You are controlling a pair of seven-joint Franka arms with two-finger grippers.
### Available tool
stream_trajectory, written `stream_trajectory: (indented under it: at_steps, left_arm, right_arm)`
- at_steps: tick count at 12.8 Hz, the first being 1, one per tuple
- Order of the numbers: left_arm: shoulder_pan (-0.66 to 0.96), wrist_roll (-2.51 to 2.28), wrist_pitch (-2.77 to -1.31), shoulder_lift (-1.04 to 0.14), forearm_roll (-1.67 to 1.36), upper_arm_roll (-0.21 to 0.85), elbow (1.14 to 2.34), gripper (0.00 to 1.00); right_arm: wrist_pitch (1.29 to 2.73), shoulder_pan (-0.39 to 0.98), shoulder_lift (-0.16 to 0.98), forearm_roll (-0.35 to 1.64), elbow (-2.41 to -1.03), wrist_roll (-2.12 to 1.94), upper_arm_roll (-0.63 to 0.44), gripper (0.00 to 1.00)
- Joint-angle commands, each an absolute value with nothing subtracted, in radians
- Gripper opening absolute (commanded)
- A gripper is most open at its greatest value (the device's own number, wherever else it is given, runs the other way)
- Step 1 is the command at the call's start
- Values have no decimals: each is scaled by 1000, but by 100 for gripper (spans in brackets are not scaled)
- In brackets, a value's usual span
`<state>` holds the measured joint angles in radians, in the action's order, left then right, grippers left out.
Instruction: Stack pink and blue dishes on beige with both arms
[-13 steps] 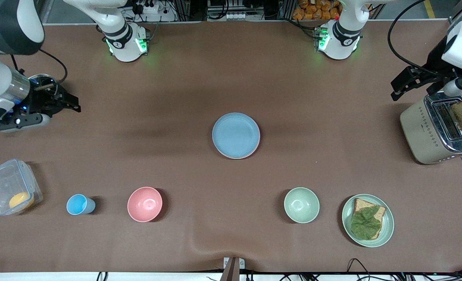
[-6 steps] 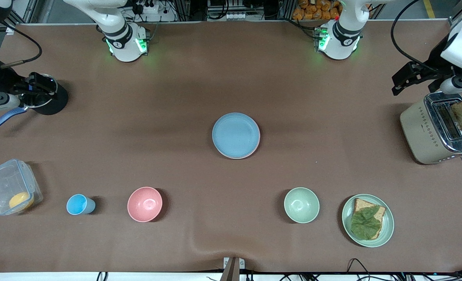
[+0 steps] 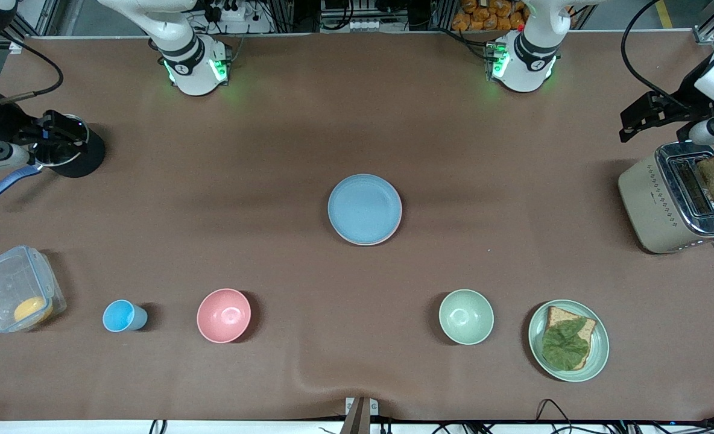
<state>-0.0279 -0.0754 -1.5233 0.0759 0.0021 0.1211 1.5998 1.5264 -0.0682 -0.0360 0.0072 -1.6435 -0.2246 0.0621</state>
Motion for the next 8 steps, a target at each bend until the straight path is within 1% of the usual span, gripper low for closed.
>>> stream_trajectory:
  at_steps: [1,8]
  left_arm:
    - [-32,-64,-1506,74,-8,123,1592,100]
    - [-31,-71,-1505,71,-8,123,1582,100]
  right_arm:
    - [1509,-80,-29,-12,-1626,-233,77,100]
    - [1509,-81,-29,-12,-1626,-233,77,100]
